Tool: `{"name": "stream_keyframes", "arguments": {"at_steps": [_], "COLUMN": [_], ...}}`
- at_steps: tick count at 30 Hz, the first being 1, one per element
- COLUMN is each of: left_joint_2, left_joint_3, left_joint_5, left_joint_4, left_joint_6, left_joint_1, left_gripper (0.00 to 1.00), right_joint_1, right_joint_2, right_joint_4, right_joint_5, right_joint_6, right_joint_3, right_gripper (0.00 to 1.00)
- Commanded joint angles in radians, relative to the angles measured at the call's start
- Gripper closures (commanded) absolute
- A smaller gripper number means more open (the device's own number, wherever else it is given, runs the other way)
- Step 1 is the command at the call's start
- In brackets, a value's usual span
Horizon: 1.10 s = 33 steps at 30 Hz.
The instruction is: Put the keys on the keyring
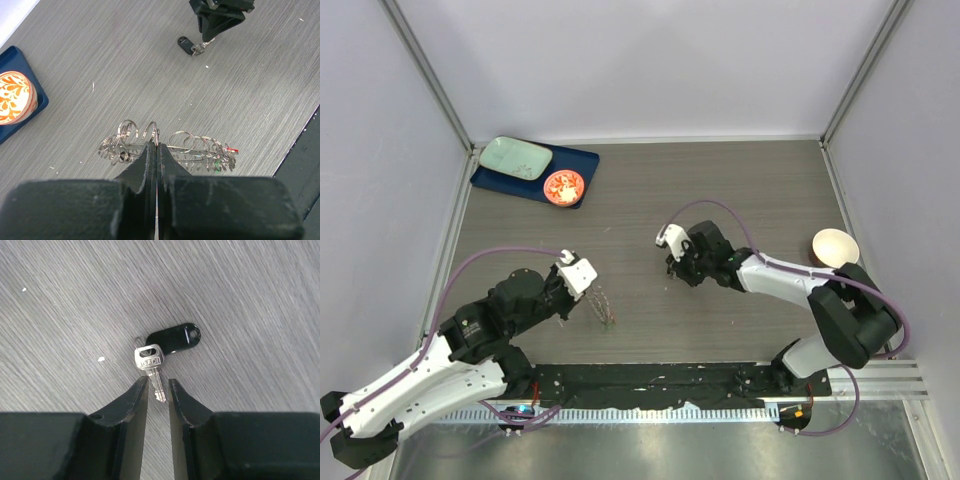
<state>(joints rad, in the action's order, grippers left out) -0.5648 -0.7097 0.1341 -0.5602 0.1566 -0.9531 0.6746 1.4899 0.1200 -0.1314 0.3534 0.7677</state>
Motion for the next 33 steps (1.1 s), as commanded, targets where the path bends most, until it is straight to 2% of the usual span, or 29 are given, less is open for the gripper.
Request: {"name": "stream_keyframes", "arguments": {"at_steps": [1,6,14,18,26,33], "left_joint_2": [-0.001,-0.007,-0.010,-0.006,-0.001,-0.001], "left_joint_3": [-0.031,-0.031,-0.031,-0.033,-0.031,-0.033], "left_joint_5": [-0.001,0.005,0.009,0.007,-0.013,-0.021], "left_joint_4": [0.036,0.033,0.033,0.031,0.034,0.036], "left_joint_6": [-0.005,-0.006,-0.005,-0.006,-0.011,-0.014], "left_joint_1": [0.005,0.005,0.005,0.005,0.005,0.005], "left_gripper": [1.00,1.00,1.00,1.00,1.00,1.00], "right_joint_1": [-0.043,-0.043,-0.043,-0.040,-0.038,-0.050], "right_joint_2": [-0.045,-0.023,0.044,0.040,-0.066,-0.072], "right_joint_4": [-0.327,-0.295,-0.211,-0.187,-0.180,-0.157], "right_joint_5": [-0.126,-0.157,-0.157,-0.148,0.044,0.087], "right_joint_6": [-0.048,-0.034,-0.043,-0.132,-0.350,-0.505], "right_joint_3": [-0.094,-0.073,-0.002,0.005,-0.053,-0.097], "right_gripper": [0.71,0.76,0.76,0.75,0.66,0.65]}}
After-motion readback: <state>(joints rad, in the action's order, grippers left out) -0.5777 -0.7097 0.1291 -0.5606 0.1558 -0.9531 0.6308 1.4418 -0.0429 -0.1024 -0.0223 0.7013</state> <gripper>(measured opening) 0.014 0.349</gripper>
